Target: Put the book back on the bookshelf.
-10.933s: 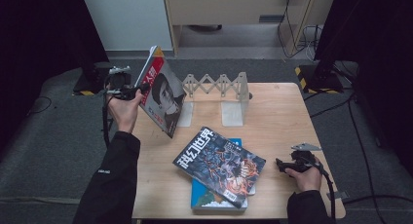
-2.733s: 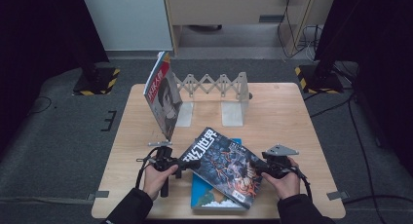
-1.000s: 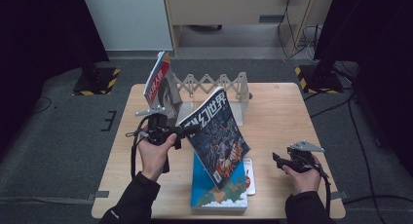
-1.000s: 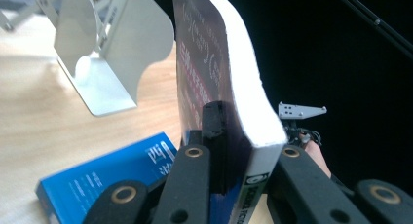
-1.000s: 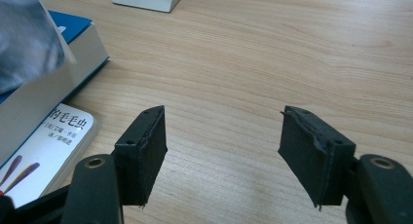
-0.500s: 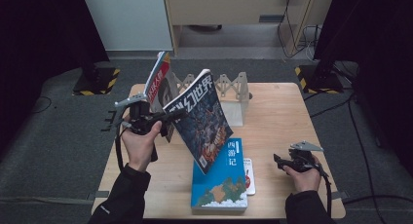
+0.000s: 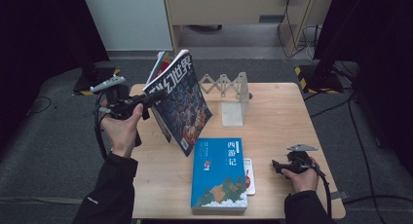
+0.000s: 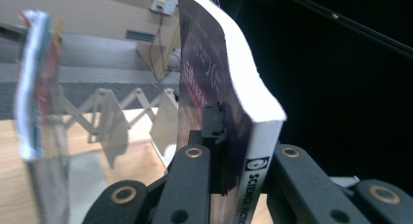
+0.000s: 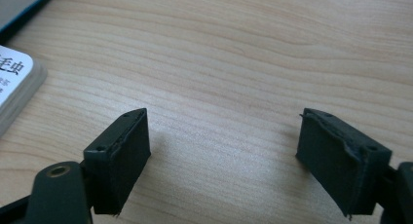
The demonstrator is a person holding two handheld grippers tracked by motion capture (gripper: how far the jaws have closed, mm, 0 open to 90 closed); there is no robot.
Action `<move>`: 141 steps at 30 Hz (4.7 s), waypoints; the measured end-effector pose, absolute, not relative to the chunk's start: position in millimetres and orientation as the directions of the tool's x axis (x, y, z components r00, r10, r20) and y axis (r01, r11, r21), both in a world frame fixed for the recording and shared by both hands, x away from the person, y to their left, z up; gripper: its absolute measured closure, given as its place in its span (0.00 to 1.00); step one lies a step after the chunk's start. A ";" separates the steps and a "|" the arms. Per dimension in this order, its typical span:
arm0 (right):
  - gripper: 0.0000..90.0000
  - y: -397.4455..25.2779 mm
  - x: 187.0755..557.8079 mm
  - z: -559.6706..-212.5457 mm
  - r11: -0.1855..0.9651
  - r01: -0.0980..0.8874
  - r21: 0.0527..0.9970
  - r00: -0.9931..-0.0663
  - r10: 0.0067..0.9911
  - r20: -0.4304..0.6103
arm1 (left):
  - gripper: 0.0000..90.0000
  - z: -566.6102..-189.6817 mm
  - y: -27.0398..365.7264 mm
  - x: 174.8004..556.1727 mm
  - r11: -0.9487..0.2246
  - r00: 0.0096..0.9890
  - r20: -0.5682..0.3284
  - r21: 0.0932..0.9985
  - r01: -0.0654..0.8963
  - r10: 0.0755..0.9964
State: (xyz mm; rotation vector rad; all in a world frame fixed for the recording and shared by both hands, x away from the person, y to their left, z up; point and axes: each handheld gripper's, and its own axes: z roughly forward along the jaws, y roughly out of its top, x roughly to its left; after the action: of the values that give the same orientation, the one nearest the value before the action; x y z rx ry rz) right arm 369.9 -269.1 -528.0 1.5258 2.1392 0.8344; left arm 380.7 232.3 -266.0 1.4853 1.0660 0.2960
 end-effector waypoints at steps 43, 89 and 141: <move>0.05 -264.9 366.8 -538.7 0.244 0.660 0.711 -0.353 0.936 0.007 | 0.91 -277.3 210.9 470.6 0.099 0.276 -0.218 0.917 0.386 0.936; 0.05 -264.8 366.7 -538.8 0.242 0.659 0.712 -0.351 0.936 0.006 | 0.91 -328.9 172.8 486.3 0.026 0.165 -0.098 0.921 0.388 0.981; 0.05 -263.2 367.5 -538.9 0.256 0.654 0.712 -0.370 0.929 0.006 | 0.91 -320.2 180.2 476.2 -0.057 0.178 -0.043 0.850 0.524 0.983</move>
State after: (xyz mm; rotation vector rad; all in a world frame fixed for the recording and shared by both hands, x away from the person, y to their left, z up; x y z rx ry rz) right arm 367.5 -263.2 -538.9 1.4386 2.1169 0.8901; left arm 476.2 180.2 -320.2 1.6891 1.4460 0.7579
